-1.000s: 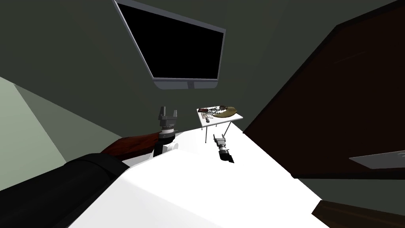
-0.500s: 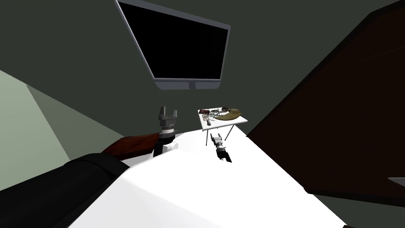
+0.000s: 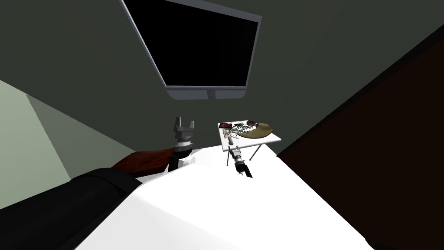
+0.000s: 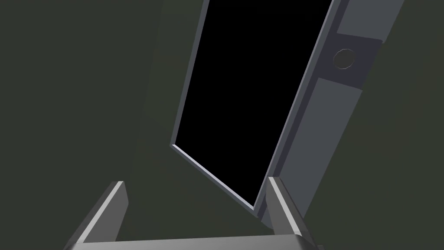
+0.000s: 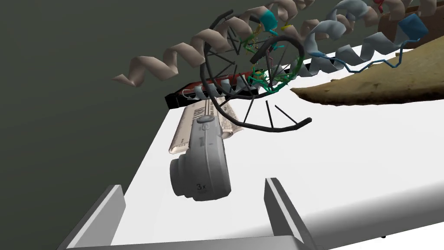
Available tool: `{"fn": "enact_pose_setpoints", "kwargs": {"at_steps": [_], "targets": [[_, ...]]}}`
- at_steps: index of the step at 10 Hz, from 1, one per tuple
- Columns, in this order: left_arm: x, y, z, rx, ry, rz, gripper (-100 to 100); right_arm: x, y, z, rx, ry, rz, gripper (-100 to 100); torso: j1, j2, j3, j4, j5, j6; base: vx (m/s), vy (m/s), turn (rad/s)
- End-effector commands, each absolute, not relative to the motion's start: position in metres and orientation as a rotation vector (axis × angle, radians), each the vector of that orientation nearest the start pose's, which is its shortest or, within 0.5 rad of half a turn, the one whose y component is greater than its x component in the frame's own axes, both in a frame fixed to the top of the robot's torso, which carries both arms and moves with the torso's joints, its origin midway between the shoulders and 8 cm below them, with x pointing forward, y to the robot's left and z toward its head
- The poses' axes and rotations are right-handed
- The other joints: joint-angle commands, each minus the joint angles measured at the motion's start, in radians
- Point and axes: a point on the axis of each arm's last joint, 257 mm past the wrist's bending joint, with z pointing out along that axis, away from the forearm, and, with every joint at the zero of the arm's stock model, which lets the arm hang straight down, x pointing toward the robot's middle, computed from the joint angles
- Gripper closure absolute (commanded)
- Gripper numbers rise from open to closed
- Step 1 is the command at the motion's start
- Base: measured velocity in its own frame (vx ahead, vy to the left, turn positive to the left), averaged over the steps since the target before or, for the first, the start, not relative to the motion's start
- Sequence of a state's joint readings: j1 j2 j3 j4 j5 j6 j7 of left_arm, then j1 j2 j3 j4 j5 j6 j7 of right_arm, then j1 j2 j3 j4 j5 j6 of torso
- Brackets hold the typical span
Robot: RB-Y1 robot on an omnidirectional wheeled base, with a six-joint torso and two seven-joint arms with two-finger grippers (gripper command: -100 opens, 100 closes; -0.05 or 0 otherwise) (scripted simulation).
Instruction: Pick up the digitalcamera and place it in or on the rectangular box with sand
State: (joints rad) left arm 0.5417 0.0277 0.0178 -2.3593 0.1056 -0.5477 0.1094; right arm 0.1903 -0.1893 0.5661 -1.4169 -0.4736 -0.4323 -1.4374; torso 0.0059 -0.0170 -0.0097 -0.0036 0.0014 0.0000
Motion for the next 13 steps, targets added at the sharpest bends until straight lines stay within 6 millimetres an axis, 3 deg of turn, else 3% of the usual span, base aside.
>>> {"fn": "enact_pose_setpoints", "kwargs": {"at_steps": [1, 2, 3, 4, 5, 9, 10, 11, 12, 13], "targets": [[0.3135, 0.2933, 0.0555, -0.662, 0.479, -1.462, 0, 0.4169, -0.0630, -0.3263, -1.978, -0.091, -1.880, -100, 0.000, 0.000, 0.000, 0.000, 0.000, 0.000, 0.227, 0.081, 0.045], [0.3135, 0.2933, 0.0555, -0.662, 0.479, -1.462, 0, 0.4156, -0.0644, -0.3259, -1.980, -0.094, -1.886, -100, 0.001, 0.001, 0.001, 0.000, 0.000, 0.000, 0.101, 0.036, 0.004], [0.3135, 0.2933, 0.0556, -0.662, 0.479, -1.462, 0, 0.4159, -0.0639, -0.3257, -1.978, -0.093, -1.885, 0, -0.001, 0.008, 0.004, 0.001, 0.000, 0.000, 0.020, 0.007, -0.002], [0.3136, 0.2932, 0.0556, -0.662, 0.479, -1.462, 0, 0.4159, -0.0639, -0.3256, -1.978, -0.093, -1.885, -100, -0.003, 0.013, 0.007, 0.003, 0.000, 0.000, 0.010, 0.003, 0.000], [0.3136, 0.2932, 0.0556, -0.662, 0.479, -1.462, 0, 0.4160, -0.0639, -0.3256, -1.978, -0.093, -1.885, 100, -0.004, 0.015, 0.009, 0.003, -0.001, 0.000, 0.000, 0.000, 0.000], [0.3136, 0.2932, 0.0556, -0.662, 0.479, -1.462, 0, 0.4161, -0.0638, -0.3252, -1.977, -0.094, -1.886, 100, -0.004, 0.016, 0.009, 0.003, -0.001, 0.000, 0.000, 0.000, 0.000], [0.3136, 0.2932, 0.0556, -0.662, 0.479, -1.462, 0, 0.4161, -0.0637, -0.3251, -1.977, -0.094, -1.886, 0, -0.004, 0.016, 0.009, 0.003, -0.001, 0.000, 0.000, 0.000, 0.000], [0.3136, 0.2932, 0.0556, -0.662, 0.479, -1.462, 0, 0.4161, -0.0637, -0.3251, -1.977, -0.094, -1.886, 100, -0.004, 0.016, 0.009, 0.003, -0.001, 0.000, 0.000, 0.000, 0.000], [0.3136, 0.2932, 0.0556, -0.662, 0.479, -1.462, 0, 0.4159, -0.0637, -0.3253, -1.977, -0.094, -1.886, 0, -0.004, 0.016, 0.009, 0.003, -0.001, 0.000, 0.000, 0.000, 0.000], [0.3136, 0.2932, 0.0556, -0.662, 0.479, -1.462, 0, 0.4145, -0.0724, -0.3281, -1.991, -0.110, -1.896, 100, -0.004, 0.016, 0.009, 0.003, -0.001, 0.000, -0.140, -0.004, -0.011]]}}
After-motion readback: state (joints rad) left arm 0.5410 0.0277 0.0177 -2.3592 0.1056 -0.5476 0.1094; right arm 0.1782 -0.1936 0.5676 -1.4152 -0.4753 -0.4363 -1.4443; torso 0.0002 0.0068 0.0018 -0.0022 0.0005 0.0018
